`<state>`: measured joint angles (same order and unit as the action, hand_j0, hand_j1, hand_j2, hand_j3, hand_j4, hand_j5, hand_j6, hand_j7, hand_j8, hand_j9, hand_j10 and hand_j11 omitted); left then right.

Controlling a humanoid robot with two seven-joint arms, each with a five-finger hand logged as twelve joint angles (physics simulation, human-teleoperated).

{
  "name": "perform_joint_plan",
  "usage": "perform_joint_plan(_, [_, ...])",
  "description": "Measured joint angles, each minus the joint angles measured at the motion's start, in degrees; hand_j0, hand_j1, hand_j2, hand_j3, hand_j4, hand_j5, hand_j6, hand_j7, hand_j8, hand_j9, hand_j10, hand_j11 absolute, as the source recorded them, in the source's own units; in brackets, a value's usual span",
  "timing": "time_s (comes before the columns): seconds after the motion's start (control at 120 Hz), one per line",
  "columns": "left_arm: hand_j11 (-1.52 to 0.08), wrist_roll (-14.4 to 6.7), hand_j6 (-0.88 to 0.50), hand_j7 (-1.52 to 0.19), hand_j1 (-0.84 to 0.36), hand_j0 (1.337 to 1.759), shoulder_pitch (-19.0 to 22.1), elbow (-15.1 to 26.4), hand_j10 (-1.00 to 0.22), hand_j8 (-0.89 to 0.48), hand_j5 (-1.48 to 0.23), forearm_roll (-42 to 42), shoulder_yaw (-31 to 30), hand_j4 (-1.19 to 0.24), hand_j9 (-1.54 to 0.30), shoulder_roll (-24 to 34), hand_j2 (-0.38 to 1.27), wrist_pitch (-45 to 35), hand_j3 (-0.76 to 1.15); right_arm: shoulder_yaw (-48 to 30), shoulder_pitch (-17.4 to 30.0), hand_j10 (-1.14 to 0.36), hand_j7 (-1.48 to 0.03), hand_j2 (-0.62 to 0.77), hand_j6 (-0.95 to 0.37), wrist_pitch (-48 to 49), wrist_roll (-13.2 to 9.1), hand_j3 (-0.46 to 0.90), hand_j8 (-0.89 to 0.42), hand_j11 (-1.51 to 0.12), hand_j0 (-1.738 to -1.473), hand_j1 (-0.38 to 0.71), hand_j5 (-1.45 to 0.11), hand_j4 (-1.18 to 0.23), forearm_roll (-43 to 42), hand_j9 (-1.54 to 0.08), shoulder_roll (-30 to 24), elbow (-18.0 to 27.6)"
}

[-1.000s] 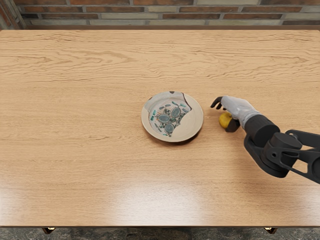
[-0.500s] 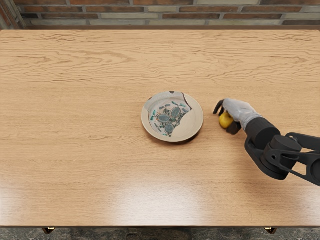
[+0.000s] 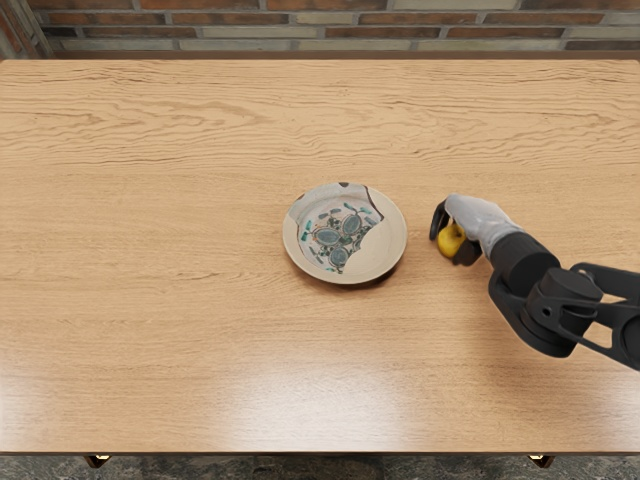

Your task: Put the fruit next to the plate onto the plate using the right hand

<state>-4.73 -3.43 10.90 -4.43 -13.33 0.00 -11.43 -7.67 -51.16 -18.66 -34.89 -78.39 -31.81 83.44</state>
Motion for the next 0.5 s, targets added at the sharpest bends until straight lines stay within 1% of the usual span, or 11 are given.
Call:
perform_joint_plan(0.075, [0.00, 0.0, 0.00, 0.00, 0.35, 1.658, 0.0, 0.0, 0.00, 0.00, 0.00, 0.0, 0.0, 0.00, 0.00, 0.0, 0.00, 0.0, 0.00, -0.2, -0.3, -0.60, -1.01, 0.11, -0.50, 0.1, 0.0, 0.00, -0.40, -1.06, -1.658, 0.17, -1.03, -0.77, 0.1, -1.04, 0.1, 0.0])
perform_joint_plan(0.117, [0.00, 0.0, 0.00, 0.00, 0.35, 1.658, 0.0, 0.0, 0.00, 0.00, 0.00, 0.0, 0.0, 0.00, 0.00, 0.0, 0.00, 0.0, 0.00, -0.2, -0.7, -0.59, -1.02, 0.18, -0.50, 0.1, 0.0, 0.00, -0.39, -1.07, -1.658, 0.19, -1.04, -0.77, 0.2, -1.06, 0.2, 0.0])
perform_joint_plan(0.225, [0.00, 0.0, 0.00, 0.00, 0.35, 1.658, 0.0, 0.0, 0.00, 0.00, 0.00, 0.0, 0.0, 0.00, 0.00, 0.0, 0.00, 0.0, 0.00, -0.3, -2.1, -0.56, -1.02, 0.28, -0.47, 0.2, -0.1, 0.00, -0.35, -1.09, -1.657, 0.25, -1.08, -0.76, 0.7, -1.08, 0.6, 0.0])
perform_joint_plan(0.325, [0.00, 0.0, 0.00, 0.00, 0.35, 1.658, 0.0, 0.0, 0.00, 0.00, 0.00, 0.0, 0.0, 0.00, 0.00, 0.0, 0.00, 0.0, 0.00, -0.6, -3.3, -0.53, -1.03, 0.31, -0.45, 0.3, -0.1, 0.00, -0.33, -1.10, -1.657, 0.28, -1.10, -0.75, 0.9, -1.09, 1.0, 0.0])
perform_joint_plan(0.408, [0.00, 0.0, 0.00, 0.00, 0.35, 1.658, 0.0, 0.0, 0.00, 0.00, 0.00, 0.0, 0.0, 0.00, 0.00, 0.0, 0.00, 0.0, 0.00, -1.1, -4.0, -0.53, -1.03, 0.24, -0.44, 0.3, -0.1, 0.00, -0.33, -1.10, -1.657, 0.25, -1.11, -0.74, 1.0, -1.09, 1.2, 0.0])
perform_joint_plan(0.5, [0.00, 0.0, 0.00, 0.00, 0.35, 1.658, 0.1, 0.0, 0.00, 0.00, 0.00, 0.0, 0.0, 0.00, 0.00, 0.0, 0.00, 0.0, 0.00, -1.4, -5.0, -0.55, -1.03, 0.21, -0.45, 0.3, -0.1, 0.00, -0.34, -1.10, -1.656, 0.23, -1.11, -0.75, 1.3, -1.09, 1.5, 0.2])
